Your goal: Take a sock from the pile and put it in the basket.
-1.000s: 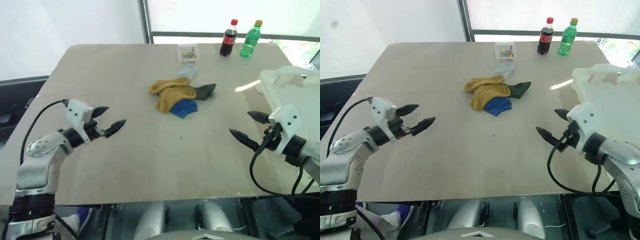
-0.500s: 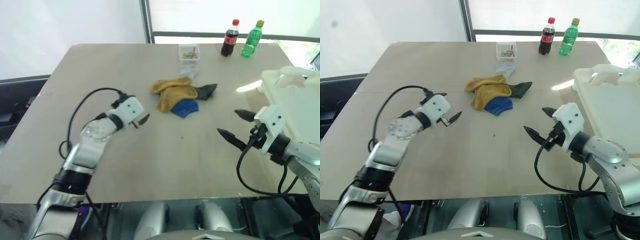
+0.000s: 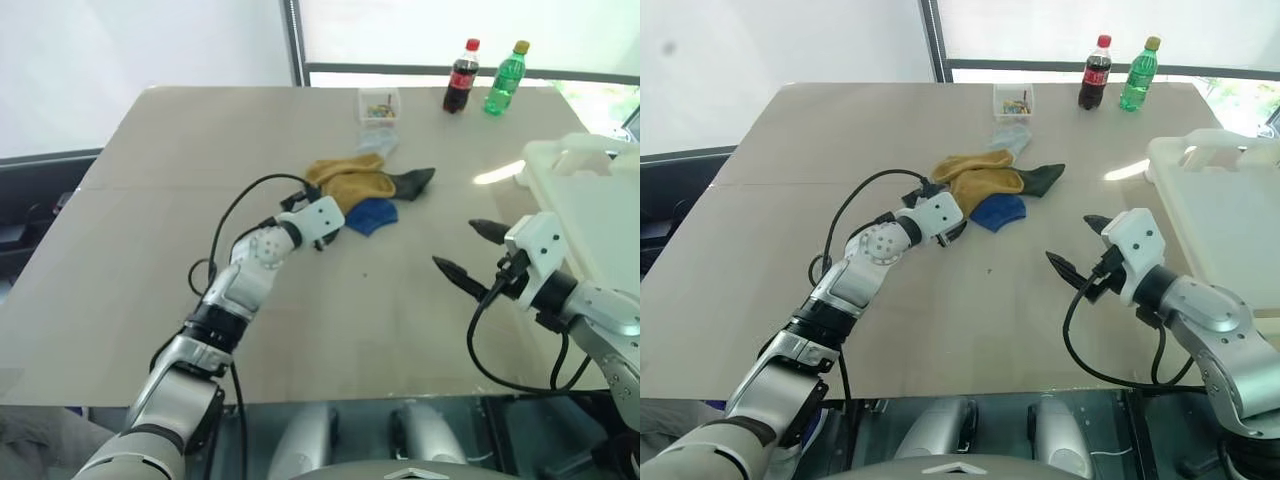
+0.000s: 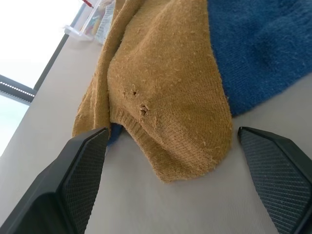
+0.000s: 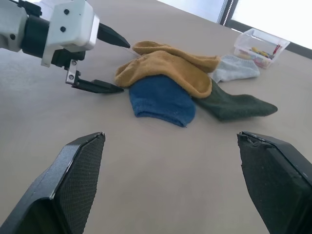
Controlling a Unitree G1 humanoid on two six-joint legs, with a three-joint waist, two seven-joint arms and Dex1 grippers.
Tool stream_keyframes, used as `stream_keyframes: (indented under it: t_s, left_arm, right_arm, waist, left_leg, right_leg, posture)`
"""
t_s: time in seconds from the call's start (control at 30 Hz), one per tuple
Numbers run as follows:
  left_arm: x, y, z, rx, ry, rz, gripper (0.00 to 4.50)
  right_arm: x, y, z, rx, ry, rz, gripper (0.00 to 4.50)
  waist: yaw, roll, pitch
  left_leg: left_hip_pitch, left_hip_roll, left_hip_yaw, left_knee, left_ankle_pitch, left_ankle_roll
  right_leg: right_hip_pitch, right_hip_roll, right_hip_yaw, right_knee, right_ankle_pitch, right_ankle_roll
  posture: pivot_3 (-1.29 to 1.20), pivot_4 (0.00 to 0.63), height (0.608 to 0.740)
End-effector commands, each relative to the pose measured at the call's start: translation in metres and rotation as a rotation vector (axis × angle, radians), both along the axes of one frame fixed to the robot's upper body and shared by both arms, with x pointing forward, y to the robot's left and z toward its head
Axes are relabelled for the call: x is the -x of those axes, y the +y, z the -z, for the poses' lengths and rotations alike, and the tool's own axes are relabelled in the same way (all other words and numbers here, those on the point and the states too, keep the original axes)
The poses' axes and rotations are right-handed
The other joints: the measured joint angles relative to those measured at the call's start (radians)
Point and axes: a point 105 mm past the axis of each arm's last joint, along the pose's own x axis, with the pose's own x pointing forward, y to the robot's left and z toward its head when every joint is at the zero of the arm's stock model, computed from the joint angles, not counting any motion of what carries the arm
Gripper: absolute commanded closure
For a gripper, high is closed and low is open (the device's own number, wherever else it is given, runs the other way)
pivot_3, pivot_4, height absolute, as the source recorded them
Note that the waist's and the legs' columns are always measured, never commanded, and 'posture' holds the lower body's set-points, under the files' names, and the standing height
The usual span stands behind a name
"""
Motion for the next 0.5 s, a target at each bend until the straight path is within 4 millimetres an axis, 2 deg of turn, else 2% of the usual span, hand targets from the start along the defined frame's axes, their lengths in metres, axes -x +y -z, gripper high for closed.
stream_keyframes:
  t_s: [0.03, 0.2, 0.23, 0.4, 0.5]
  left_arm:
    - [-0.004, -0.004, 0.009, -0.032, 0.016, -0.008, 0.00]
    - [-0.001, -0.002, 0.012, -0.037, 0.032, -0.021, 2.15]
    - [0.000, 0.001, 0.013, -0.041, 0.033, -0.027, 2.38]
    - [0.005, 0.008, 0.013, -0.033, 0.042, -0.042, 4.37]
    - [0.008, 0.011, 0.010, -0.031, 0.038, -0.047, 4.45]
  right_arm:
    - [0.004, 0.003, -0.012, -0.001, -0.063, -0.004, 0.03]
    - [0.005, 0.003, -0.012, -0.002, -0.067, 0.003, 0.00]
    - [0.005, 0.003, -0.012, -0.002, -0.067, 0.003, 0.00]
    - [0.006, 0.002, -0.011, -0.005, -0.067, 0.009, 0.00]
    - [0.007, 0.002, -0.010, -0.006, -0.064, 0.006, 0.00]
  waist:
    - [0.001, 0.000, 0.000]
    - [-0.004, 0.000, 0.000]
    - [-0.005, 0.000, 0.000]
    - [-0.010, 0.000, 0.000]
    - [-0.012, 0.000, 0.000]
  left_leg:
    - [0.000, 0.000, 0.000, 0.000, 0.000, 0.000]
    - [0.001, -0.001, 0.000, 0.001, 0.000, 0.000]
    - [0.001, 0.000, 0.000, 0.001, 0.000, 0.000]
    - [0.001, 0.000, 0.000, 0.000, 0.000, 0.000]
    - [0.001, 0.000, 0.000, 0.000, 0.000, 0.000]
  right_leg:
    - [0.000, 0.000, 0.000, 0.000, 0.000, 0.000]
    - [0.001, 0.000, 0.000, 0.000, 0.001, 0.001]
    - [0.001, 0.000, 0.001, 0.000, 0.001, 0.001]
    - [0.000, 0.000, 0.001, 0.000, 0.001, 0.001]
    - [0.000, 0.000, 0.002, 0.000, 0.001, 0.001]
  posture:
    - [0.00, 0.150, 0.740]
    - [0.00, 0.150, 0.740]
    - [0.00, 0.150, 0.740]
    - [0.00, 0.150, 0.740]
    - [0.00, 0.150, 0.740]
